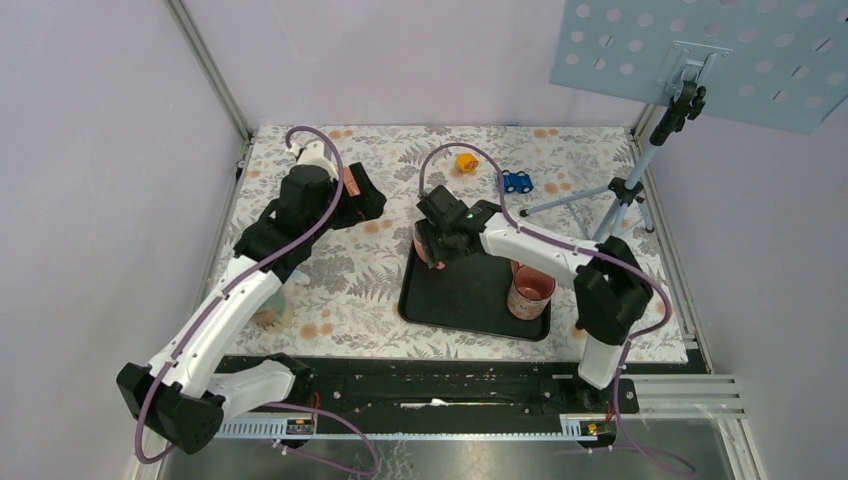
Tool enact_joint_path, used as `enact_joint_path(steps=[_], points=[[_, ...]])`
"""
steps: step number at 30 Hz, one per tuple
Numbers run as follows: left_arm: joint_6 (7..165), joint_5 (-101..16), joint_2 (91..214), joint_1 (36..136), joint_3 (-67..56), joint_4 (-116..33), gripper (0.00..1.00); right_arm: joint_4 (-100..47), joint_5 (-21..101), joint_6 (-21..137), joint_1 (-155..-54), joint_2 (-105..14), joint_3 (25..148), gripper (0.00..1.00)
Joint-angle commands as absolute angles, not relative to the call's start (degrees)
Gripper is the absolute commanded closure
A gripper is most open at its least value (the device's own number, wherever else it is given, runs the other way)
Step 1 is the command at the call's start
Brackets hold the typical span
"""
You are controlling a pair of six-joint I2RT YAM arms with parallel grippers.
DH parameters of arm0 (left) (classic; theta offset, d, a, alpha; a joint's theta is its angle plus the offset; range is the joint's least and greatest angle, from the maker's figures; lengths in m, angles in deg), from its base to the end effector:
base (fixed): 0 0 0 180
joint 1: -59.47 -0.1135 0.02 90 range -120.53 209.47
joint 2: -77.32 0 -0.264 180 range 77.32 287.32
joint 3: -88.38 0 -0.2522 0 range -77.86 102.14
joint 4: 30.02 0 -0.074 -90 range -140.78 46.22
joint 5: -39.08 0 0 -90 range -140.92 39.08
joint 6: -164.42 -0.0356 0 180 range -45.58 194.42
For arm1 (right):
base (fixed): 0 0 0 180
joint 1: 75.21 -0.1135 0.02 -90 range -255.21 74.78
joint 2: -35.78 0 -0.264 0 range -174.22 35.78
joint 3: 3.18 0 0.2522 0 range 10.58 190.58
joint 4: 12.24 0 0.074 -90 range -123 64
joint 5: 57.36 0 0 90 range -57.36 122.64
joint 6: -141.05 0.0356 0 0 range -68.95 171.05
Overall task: Turn the mug right side up
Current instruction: Place the cup on the tray.
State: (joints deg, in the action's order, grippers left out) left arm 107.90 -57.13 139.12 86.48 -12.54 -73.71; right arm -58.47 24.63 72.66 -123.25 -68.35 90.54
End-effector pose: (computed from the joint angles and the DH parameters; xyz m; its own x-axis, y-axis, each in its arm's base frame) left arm 0.2103 -0.1029 0.3724 -0.5320 -0.3444 -0.7736 0.0860 0.8869 -0.4539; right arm 0.2662 0.2886 0.2327 -0.7715 -0.3126 -0.5541 -0.4313 0.8973 0.0943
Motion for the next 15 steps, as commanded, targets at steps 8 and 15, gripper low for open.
enact_joint_path(steps=[8,15], points=[[115.31,-71.20,145.02,86.28,-9.84,-78.42,0.01,-54.19,29.29,71.23,-124.13,-56.23,89.14,0.00],[123.69,-78.11,151.49,85.90,-7.18,-81.74,0.01,-53.06,29.26,71.79,-124.11,-50.38,85.96,0.00]])
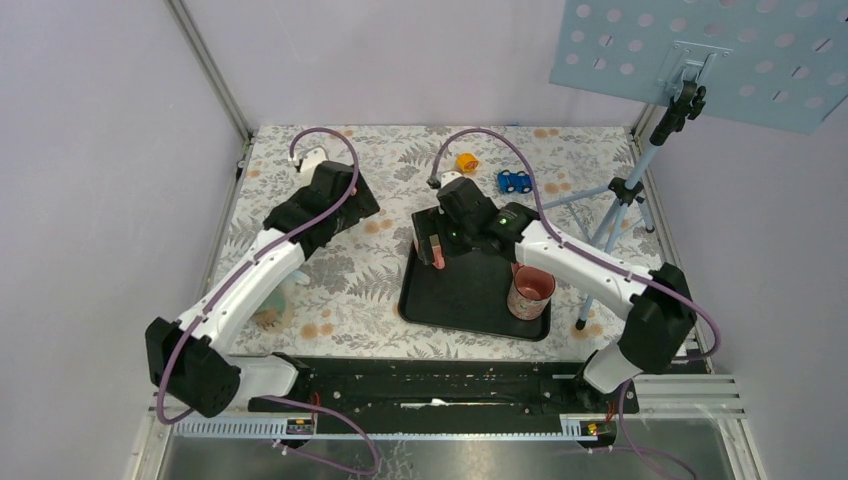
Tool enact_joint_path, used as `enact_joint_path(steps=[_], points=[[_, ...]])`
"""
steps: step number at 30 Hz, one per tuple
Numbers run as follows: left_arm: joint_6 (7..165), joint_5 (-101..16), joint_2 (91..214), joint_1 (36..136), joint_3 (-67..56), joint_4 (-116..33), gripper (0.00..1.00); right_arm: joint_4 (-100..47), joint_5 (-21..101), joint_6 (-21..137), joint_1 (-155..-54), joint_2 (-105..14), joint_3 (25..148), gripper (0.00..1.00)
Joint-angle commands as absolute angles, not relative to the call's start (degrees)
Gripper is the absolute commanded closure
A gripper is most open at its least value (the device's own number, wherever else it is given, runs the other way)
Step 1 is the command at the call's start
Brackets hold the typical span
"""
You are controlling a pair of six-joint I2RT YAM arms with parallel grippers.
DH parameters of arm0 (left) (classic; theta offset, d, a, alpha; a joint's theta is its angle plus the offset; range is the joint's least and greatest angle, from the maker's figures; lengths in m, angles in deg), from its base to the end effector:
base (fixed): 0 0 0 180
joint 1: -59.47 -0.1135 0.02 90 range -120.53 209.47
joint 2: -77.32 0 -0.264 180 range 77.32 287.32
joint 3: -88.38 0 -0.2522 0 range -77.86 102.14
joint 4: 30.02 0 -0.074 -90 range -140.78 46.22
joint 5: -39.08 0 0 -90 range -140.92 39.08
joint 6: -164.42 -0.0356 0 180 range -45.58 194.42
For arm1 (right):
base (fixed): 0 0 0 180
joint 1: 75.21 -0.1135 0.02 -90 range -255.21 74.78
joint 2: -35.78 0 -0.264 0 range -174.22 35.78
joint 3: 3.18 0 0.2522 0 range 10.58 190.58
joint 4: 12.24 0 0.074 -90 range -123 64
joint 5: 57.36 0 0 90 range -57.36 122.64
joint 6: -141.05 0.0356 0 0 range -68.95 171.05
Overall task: Turn the mug right side up
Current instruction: Place the cup on the tray.
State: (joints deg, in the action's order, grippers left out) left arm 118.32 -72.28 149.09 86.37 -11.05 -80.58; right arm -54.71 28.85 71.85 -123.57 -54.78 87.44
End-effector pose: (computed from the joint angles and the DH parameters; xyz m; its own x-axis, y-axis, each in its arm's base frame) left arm 0.2436 -0.1090 0.3315 -0.5521 -0.4440 -0.7057 -0.2828 0.8960 -0.3424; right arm 0.2381 0.2642 0.3039 -0.6722 -0.2228 -0.7060 -0.5077 0.8329 0.2205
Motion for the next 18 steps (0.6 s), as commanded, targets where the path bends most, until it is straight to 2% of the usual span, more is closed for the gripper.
enact_joint_path(steps=[1,18], points=[[124.18,-78.55,152.80,85.67,-6.70,-81.69,0.01,-53.02,29.35,72.00,-124.14,-49.58,85.56,0.00],[121.81,-77.66,174.52,76.79,5.75,-80.21,0.01,-53.17,28.72,73.97,-124.10,-40.70,80.55,0.00]])
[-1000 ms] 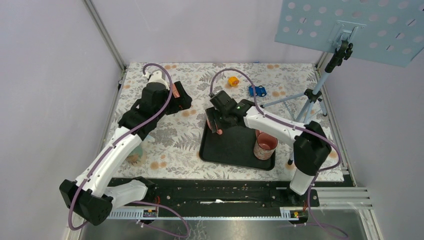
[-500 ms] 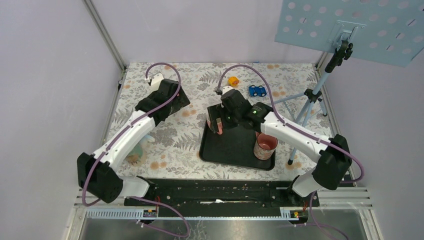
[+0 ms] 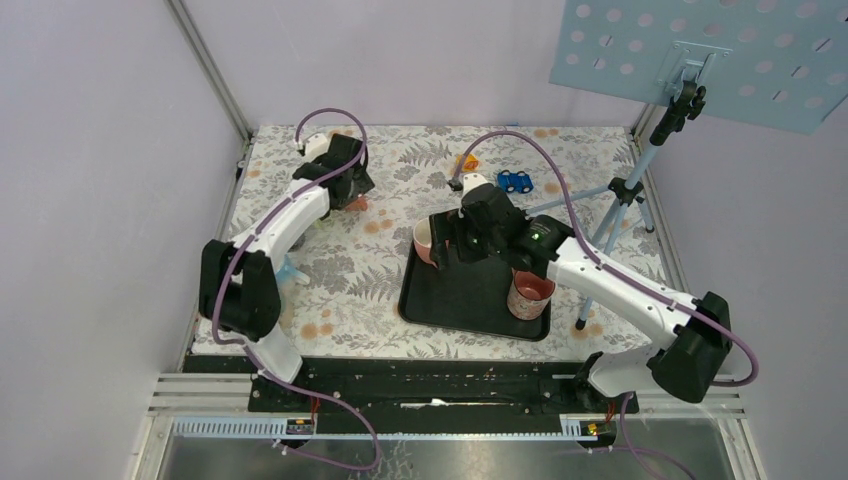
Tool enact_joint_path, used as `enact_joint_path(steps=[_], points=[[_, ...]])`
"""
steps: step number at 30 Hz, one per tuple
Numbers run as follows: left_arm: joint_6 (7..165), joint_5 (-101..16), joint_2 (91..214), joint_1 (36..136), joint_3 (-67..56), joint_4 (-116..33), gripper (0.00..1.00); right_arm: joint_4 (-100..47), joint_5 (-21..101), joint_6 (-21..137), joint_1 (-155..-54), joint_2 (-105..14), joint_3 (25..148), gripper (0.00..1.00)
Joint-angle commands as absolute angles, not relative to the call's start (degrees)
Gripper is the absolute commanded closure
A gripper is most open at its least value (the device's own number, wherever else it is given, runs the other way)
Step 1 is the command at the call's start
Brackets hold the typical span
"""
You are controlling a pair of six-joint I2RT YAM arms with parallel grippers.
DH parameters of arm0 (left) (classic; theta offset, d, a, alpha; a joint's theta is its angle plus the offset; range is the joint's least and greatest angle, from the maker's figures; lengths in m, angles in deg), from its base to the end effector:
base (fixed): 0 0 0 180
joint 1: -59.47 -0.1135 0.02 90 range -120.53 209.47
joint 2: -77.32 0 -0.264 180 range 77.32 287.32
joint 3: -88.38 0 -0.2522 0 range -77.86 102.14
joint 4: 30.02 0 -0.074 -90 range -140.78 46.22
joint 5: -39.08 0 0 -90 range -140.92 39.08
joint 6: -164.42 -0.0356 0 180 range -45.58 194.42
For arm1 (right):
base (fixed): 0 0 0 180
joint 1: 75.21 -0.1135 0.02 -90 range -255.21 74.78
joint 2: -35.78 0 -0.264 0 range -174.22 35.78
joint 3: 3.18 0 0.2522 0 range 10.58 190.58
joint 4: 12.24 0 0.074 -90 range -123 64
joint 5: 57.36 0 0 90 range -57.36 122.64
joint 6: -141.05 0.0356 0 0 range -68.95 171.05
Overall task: Turn the mug right side up
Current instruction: Place the cup on the tray.
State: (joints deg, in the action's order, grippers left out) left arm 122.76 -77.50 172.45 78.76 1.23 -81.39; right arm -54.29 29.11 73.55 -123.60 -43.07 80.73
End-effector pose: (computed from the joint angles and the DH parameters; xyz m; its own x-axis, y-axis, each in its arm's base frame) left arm 0.3435 -0.1033 0.2812 -0.5390 -0.5192 -0.6632 -0.5380 0.8181 -0.2033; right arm 0.2059 0.2286 0.3289 -0.6422 -0.1479 -0.7521 -0.5064 0.8185 0.2714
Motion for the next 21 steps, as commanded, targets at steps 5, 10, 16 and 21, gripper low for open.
enact_joint_path(steps=[5,10,16,21], points=[[121.12,-76.02,179.10,74.82,8.97,-80.24,0.01,-52.89,28.67,73.73,-124.13,-39.45,80.27,0.00],[120.82,-74.28,183.37,73.38,11.94,-80.30,0.01,-52.28,28.08,73.65,-124.05,-37.96,79.04,0.00],[120.17,-74.67,187.37,72.48,14.37,-81.17,0.01,-52.13,28.23,73.75,-124.07,-36.42,78.00,0.00],[120.05,-73.51,189.96,72.13,16.33,-81.15,0.01,-52.58,26.93,73.48,-124.01,-34.42,77.30,0.00]])
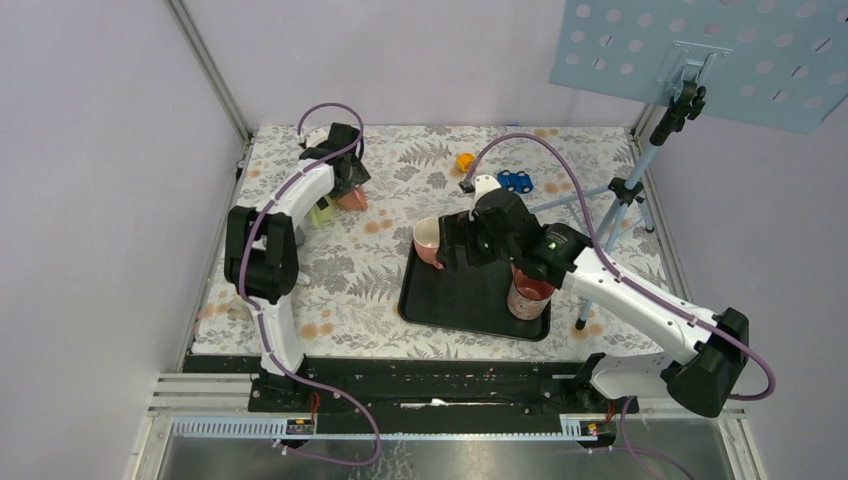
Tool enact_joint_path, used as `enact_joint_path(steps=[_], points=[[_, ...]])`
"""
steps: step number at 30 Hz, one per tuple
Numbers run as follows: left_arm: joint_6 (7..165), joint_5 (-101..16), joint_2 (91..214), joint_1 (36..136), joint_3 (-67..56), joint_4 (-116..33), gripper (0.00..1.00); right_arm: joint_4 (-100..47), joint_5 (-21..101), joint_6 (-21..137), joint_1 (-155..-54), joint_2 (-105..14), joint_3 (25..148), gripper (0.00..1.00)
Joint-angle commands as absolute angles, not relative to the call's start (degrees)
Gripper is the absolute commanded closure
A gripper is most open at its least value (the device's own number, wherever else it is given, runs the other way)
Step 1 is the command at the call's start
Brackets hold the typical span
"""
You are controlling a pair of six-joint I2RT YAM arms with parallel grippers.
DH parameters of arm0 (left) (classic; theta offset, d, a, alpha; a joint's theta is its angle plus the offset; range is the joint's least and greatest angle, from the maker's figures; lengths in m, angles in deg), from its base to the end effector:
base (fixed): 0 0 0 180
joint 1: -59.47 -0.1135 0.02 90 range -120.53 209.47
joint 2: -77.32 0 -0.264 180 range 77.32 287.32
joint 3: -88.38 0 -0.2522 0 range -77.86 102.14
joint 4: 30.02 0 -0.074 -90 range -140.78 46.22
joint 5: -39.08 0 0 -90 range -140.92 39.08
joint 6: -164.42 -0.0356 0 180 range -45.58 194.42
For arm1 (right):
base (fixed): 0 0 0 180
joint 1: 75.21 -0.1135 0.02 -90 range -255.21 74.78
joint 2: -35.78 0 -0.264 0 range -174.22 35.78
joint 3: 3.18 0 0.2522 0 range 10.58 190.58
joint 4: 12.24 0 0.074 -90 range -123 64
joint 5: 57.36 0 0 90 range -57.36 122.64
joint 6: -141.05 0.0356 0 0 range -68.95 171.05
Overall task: Turn the mug right side up
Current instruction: Place the cup on the tray, then turn over the cup at the center of the board.
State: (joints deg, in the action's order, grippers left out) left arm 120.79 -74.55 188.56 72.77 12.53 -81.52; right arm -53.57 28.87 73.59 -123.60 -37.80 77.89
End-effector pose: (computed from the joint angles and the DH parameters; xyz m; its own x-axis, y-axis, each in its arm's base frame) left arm 0.4135 -0.0831 0.2374 -0.5785 -0.5446 -0.6072 -0.5960 0.7905 -0.1412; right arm 0.1919 0.2126 0.3386 -0.6136 -0.1149 -0.7812 -0.5138 0.8093 0.2846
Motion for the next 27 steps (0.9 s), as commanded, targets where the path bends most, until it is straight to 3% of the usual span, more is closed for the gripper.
enact_joint_path(steps=[1,12,17,27], points=[[120.04,-73.25,190.43,72.13,16.76,-81.28,0.01,-52.44,26.78,73.46,-124.03,-33.84,76.87,0.00],[121.57,-73.60,194.27,71.99,19.70,-83.46,0.02,-51.88,26.37,74.17,-124.07,-31.28,74.96,0.00],[118.49,-70.63,195.98,72.13,20.70,-82.49,0.10,-51.66,26.37,74.54,-124.03,-30.59,74.07,0.00],[117.23,-68.25,196.72,72.72,21.43,-82.62,0.54,-51.31,26.38,74.69,-124.07,-30.74,73.42,0.00]])
